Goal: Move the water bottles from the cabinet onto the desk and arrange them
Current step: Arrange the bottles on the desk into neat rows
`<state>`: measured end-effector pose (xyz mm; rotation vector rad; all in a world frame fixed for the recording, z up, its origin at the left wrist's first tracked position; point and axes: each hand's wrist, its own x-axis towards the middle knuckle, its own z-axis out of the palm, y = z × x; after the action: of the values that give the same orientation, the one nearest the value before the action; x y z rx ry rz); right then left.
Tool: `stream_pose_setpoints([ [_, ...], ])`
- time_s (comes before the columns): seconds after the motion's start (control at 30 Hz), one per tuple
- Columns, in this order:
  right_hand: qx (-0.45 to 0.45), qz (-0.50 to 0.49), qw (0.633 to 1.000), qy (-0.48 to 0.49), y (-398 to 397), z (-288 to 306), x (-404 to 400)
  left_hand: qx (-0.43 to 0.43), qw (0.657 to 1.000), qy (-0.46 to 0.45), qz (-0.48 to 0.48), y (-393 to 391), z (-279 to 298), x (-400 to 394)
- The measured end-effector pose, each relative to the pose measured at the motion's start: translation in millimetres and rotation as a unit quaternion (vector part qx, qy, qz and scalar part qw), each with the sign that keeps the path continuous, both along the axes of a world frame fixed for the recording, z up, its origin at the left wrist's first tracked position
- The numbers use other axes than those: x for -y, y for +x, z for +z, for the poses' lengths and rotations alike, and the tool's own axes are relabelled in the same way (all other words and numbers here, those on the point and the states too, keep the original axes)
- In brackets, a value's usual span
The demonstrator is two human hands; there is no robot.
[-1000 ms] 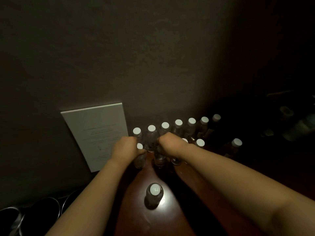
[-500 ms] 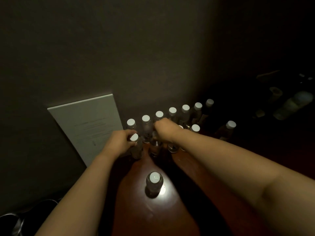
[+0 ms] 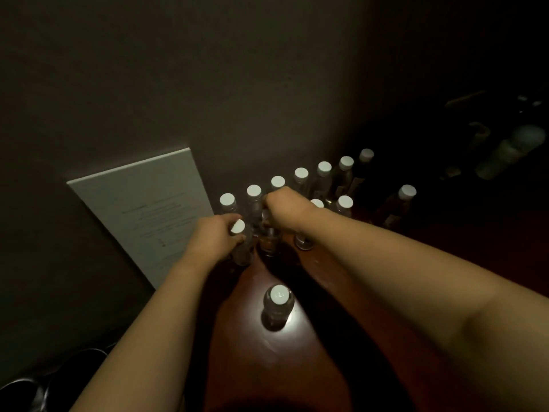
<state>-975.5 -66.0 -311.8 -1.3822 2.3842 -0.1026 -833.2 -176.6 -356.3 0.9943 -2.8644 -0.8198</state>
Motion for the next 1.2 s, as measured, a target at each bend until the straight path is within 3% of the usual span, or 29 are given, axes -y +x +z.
stream_pose_setpoints([
  [0.33,-0.024,-0.018,0.999,-0.035,5,-9,6,-0.029,0.999,0.039,0.002,4,-1,7],
  [0.83,-0.04,-0.01,0.999,-0.01,7,-8,13,-0.072,0.996,0.056,0.004,2,-10,8],
  [1.2,-0.05,0.048,0.998,0.0,5,-3,10,-0.065,0.995,0.061,0.035,6,-17,6],
])
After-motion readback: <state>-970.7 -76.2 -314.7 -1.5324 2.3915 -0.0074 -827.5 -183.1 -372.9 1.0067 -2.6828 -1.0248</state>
